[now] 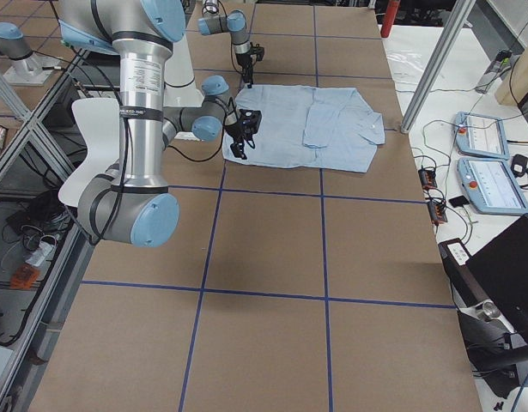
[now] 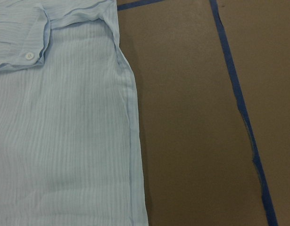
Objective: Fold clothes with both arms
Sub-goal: 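Grasp the hem corners nearest the robot with both grippers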
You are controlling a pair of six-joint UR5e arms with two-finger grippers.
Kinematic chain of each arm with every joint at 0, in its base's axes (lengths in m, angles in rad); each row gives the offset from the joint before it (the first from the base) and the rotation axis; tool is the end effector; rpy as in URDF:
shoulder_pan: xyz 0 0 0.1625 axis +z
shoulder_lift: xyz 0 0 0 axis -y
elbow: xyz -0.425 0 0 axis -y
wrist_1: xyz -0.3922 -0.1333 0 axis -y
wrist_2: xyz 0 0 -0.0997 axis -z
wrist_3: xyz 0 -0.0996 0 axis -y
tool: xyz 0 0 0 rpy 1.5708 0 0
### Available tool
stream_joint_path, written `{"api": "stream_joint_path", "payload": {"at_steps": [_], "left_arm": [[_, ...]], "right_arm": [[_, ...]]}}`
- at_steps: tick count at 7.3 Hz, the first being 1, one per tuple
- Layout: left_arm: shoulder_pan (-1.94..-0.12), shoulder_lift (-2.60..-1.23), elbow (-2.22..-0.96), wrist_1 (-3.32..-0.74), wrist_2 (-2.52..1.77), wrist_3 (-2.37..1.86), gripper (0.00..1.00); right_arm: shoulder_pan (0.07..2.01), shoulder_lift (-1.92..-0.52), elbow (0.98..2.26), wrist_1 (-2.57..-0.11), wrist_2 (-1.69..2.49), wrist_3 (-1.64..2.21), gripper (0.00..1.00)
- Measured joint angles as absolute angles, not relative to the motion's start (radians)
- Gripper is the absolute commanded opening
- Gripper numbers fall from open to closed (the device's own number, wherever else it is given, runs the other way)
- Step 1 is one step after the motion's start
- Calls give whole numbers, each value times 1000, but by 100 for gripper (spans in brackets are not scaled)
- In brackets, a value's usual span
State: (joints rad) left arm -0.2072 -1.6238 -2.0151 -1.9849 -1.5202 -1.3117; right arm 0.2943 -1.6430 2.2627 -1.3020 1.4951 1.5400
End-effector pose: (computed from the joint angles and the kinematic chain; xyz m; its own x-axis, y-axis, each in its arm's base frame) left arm 0.4676 -0.2397 0.3819 0.6422 0.1265 -0.7560 0.0828 0.9691 0.2324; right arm -0.3693 -0.2591 0.3439 0.6138 0.1540 0.7743 -0.3267 0.9424 0.0716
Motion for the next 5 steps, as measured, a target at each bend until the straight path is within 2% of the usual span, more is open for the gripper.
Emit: {"api": "stream_joint_path", "payload": {"at_steps": [3, 4, 5], "left_arm": [[-207, -1612, -2016, -1984, -1521, -1312, 43], [-207, -1610, -2017, -1983, -1521, -1312, 36], [-205, -1610, -2017, -1983, -1521, -1312, 12]], "right_arm": [[290, -1643, 2260, -1301, 1487, 1540, 100], [289, -1643, 2260, -1301, 1487, 1540, 100], [289, -1644, 2260, -1301, 1487, 1540, 100]]}}
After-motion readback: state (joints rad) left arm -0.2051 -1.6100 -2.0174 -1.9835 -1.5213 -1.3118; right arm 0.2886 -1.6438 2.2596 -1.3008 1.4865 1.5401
